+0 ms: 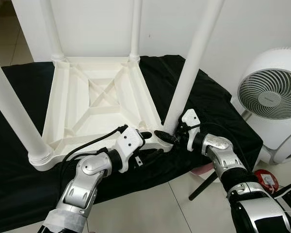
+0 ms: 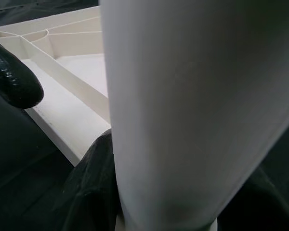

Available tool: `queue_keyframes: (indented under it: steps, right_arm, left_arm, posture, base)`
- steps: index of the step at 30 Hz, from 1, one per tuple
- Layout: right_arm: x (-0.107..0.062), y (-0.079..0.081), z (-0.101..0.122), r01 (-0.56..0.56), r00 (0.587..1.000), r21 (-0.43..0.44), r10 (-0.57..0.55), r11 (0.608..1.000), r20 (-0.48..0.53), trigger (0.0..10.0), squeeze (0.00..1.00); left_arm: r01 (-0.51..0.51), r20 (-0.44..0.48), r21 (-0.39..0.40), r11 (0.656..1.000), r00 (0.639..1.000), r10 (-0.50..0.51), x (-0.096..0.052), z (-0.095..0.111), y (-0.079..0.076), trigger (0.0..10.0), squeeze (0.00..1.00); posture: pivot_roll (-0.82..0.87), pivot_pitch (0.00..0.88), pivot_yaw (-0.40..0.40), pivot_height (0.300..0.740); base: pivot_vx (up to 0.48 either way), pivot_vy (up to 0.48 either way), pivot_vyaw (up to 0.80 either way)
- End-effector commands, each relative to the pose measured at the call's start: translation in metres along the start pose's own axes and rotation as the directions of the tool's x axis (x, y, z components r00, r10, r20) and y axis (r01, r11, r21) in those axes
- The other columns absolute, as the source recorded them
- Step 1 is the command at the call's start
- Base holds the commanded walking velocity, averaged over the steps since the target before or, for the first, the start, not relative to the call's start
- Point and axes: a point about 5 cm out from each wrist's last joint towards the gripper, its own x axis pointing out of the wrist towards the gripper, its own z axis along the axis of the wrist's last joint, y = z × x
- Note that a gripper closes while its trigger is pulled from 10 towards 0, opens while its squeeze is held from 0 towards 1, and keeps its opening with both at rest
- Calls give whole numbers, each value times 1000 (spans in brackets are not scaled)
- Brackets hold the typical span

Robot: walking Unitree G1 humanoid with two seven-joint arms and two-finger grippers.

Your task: Building children table

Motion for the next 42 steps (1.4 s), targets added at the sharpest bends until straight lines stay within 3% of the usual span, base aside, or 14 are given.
queue_keyframes:
  steps: [1, 6, 7, 8, 14, 17, 22, 25, 27, 32, 33, 34, 36, 42]
  right_arm:
    - [4, 8, -6, -66, 997, -13, 65, 998, -37, 0, 0]
    - [3, 8, -8, -71, 997, -13, 71, 997, -37, 0, 0]
    - [2, 7, -9, -54, 998, -16, 54, 998, -33, 6588, 0]
    - [1, 7, -9, -38, 999, -10, 38, 999, -28, 10000, 0]
    - [-2, 10, -17, 91, 996, 24, -91, 996, -13, 10000, 0]
    - [0, 16, -28, 205, 975, -7, -205, 979, -82, 10000, 0]
    - [3, 20, -27, 270, 961, 2, -269, 963, -63, 10000, 0]
    - [5, 22, -25, 370, 928, 33, -369, 928, -44, 10000, 0]
    - [7, 25, -26, 518, 855, 100, -516, 850, -48, 10000, 0]
    - [12, 35, -27, 616, 786, 151, -616, 773, -56, 10000, 0]
    - [14, 40, -27, 661, 747, 175, -663, 730, -58, 10000, 0]
    - [14, 40, -27, 661, 747, 175, -663, 730, -58, 10000, 0]
    - [18, 46, -25, 714, 694, 191, -717, 674, -66, 10000, 0]
    - [23, 52, -22, 733, 674, 191, -735, 653, -77, 10000, 0]
  left_arm:
    - [-93, -13, -5, 996, 996, 93, -2, -3, 3, 10000, 0]
    - [-86, -13, -8, 996, 996, 86, -1, -3, 2, 10000, 0]
    - [-84, -13, -8, 996, 996, 84, -1, -3, 2, 10000, 0]
    - [-81, -13, -8, 997, 997, 81, -1, -3, 1, 10000, 0]
    - [-81, -18, -11, 997, 997, 81, -2, -4, 0, 10000, 0]
    - [-85, -18, -25, 996, 996, 84, -2, -5, -3, 10000, 0]
    - [-80, -15, -33, 996, 997, 80, -1, -5, -4, 10000, 0]
    - [-76, -15, -34, 997, 997, 76, -1, -6, -4, 10000, 0]
    - [-74, -16, -31, 997, 997, 74, -1, -6, -4, 10000, 0]
    - [-73, -14, -29, 997, 997, 72, 0, -5, -3, 10000, 0]
    - [-71, -13, -28, 997, 997, 71, 1, -5, -4, 10000, 0]
    - [-71, -13, -28, 997, 997, 71, 1, -5, -4, 10000, 0]
    - [-67, -11, -31, 997, 998, 67, 1, -5, -5, 10000, 0]
    - [-70, -12, -28, 997, 997, 70, 1, -5, -4, 10000, 0]
  posture:
    - [31, 0, -82, 740]
    - [24, 0, -77, 740]
    - [23, 0, -77, 740]
    - [21, 0, -79, 740]
    - [18, 0, -81, 740]
    - [12, 0, -80, 740]
    - [7, 0, -80, 740]
    - [4, 0, -79, 740]
    - [3, 0, -81, 740]
    - [4, 0, -83, 740]
    - [5, 0, -81, 740]
    - [5, 0, -81, 740]
    - [10, 0, -83, 740]
    - [21, 0, -88, 740]
  base:
    - [0, 0, 0]
    - [0, 0, 0]
    - [0, 0, 0]
    - [0, 0, 0]
    - [0, 0, 0]
    - [0, 0, 0]
    - [0, 0, 0]
    - [0, 0, 0]
    - [0, 0, 0]
    - [0, 0, 0]
    - [0, 0, 0]
    - [0, 0, 0]
    - [0, 0, 0]
    - [0, 0, 0]
